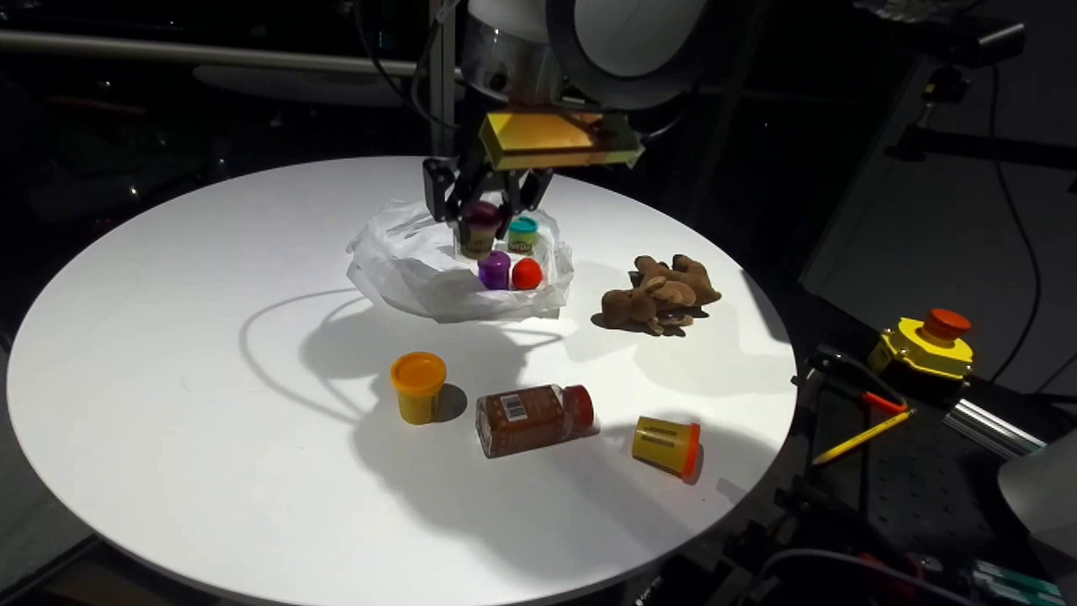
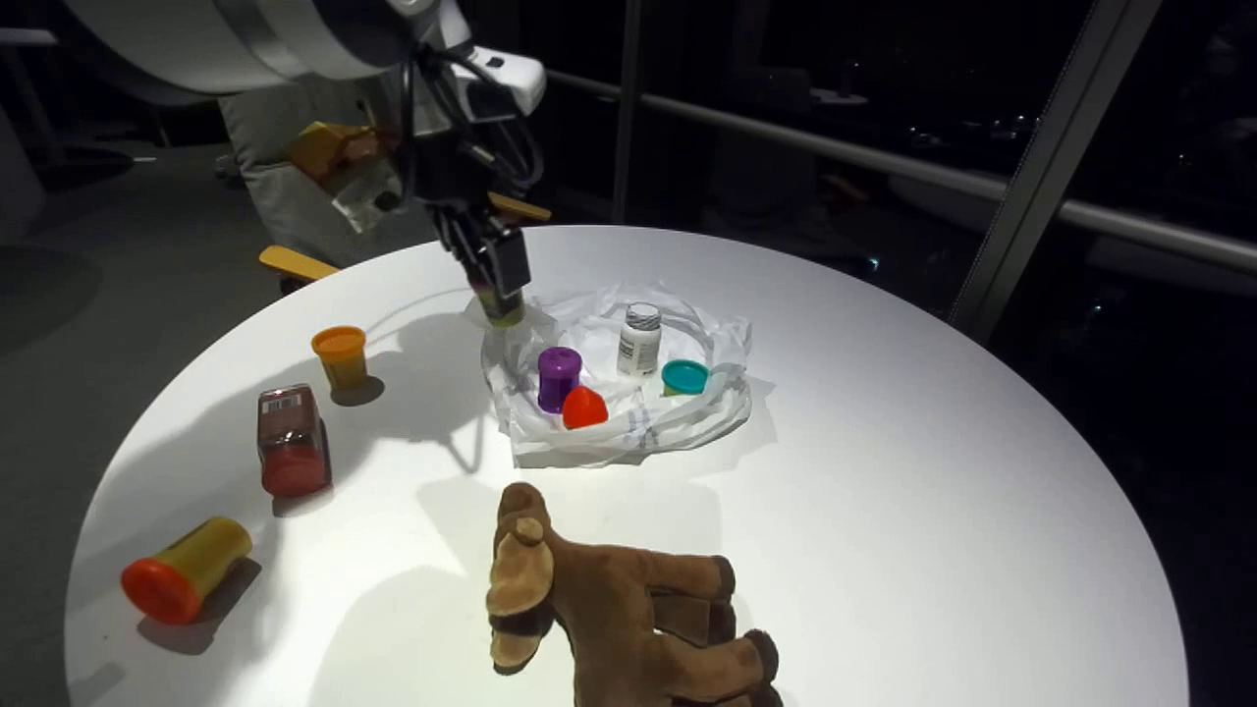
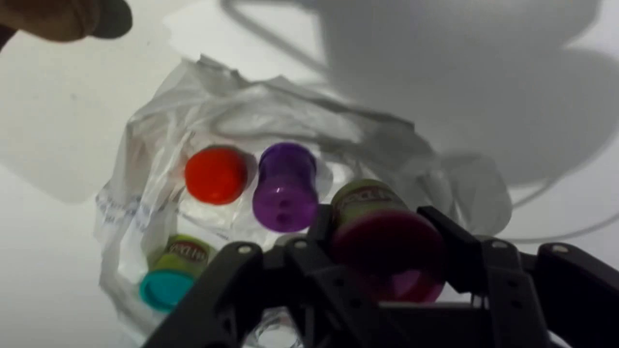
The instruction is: Pick the objects on the table and put them in the plastic bag
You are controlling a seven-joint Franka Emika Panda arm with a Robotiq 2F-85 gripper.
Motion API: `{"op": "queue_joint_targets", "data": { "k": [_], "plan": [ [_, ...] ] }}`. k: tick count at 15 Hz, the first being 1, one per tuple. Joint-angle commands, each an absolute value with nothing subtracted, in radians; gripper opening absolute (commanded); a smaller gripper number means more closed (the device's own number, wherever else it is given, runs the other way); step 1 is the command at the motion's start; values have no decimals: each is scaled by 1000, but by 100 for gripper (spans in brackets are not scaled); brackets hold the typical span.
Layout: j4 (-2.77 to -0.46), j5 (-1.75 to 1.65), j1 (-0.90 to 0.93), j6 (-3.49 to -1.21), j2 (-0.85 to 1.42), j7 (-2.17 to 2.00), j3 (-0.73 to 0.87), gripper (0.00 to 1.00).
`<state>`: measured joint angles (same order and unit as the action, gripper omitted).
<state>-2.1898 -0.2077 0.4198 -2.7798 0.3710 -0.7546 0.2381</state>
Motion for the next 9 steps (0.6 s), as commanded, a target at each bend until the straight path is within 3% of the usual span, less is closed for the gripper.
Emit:
{"op": "queue_joint_targets", "data": {
  "k": [1, 9],
  "plan": [
    [-2090, -281, 378, -2747, 402, -831, 285, 24],
    [-1973, -161, 234, -2741, 612, -787, 227, 24]
  ]
}}
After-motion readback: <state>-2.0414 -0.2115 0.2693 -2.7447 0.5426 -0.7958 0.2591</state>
